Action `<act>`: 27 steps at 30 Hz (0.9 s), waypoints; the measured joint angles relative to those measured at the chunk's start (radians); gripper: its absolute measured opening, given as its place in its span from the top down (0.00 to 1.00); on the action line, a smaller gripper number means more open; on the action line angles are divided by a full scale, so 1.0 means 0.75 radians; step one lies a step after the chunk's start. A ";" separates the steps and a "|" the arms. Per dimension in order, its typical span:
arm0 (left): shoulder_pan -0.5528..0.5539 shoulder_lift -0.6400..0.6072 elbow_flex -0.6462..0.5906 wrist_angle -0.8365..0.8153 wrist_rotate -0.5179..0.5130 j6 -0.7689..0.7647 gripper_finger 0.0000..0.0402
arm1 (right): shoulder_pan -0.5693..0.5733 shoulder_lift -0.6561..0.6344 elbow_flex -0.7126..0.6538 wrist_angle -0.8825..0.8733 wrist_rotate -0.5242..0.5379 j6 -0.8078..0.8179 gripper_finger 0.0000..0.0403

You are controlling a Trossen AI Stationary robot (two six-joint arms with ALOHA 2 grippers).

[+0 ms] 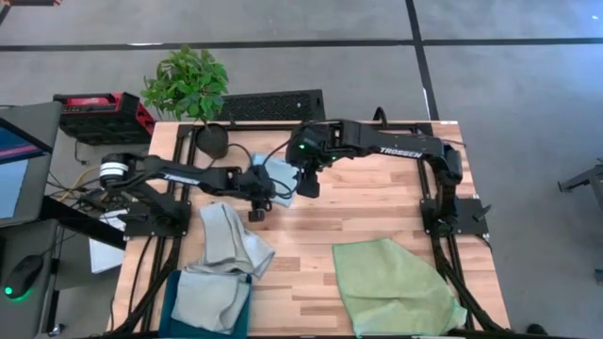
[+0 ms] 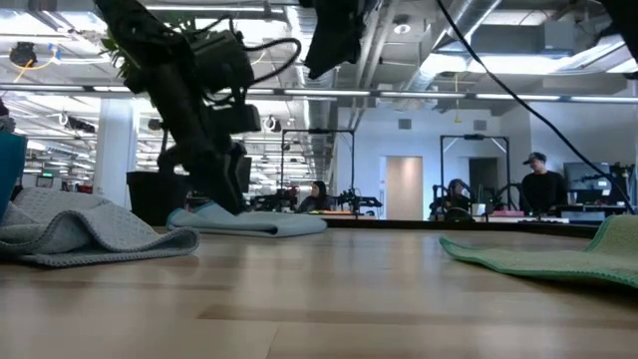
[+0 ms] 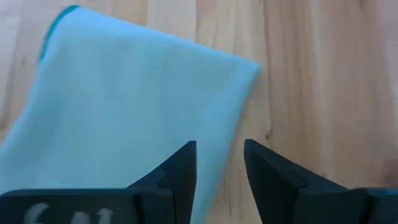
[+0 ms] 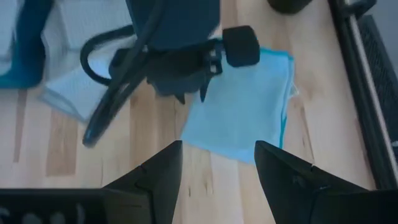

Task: Fold microfiber towels
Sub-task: Put the blue microfiber towel into the blue bin

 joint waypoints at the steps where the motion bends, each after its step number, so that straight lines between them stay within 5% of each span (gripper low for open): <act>1: 0.000 0.025 0.007 0.005 -0.007 0.010 0.68 | 0.000 0.003 -0.001 -0.014 0.000 0.000 0.44; 11: 0.000 0.207 0.072 0.029 -0.072 0.079 0.68 | -0.001 0.002 0.000 -0.020 0.000 -0.001 0.44; 27: 0.005 0.212 0.071 0.022 -0.137 -0.012 0.71 | -0.001 0.002 0.000 -0.020 0.000 -0.002 0.44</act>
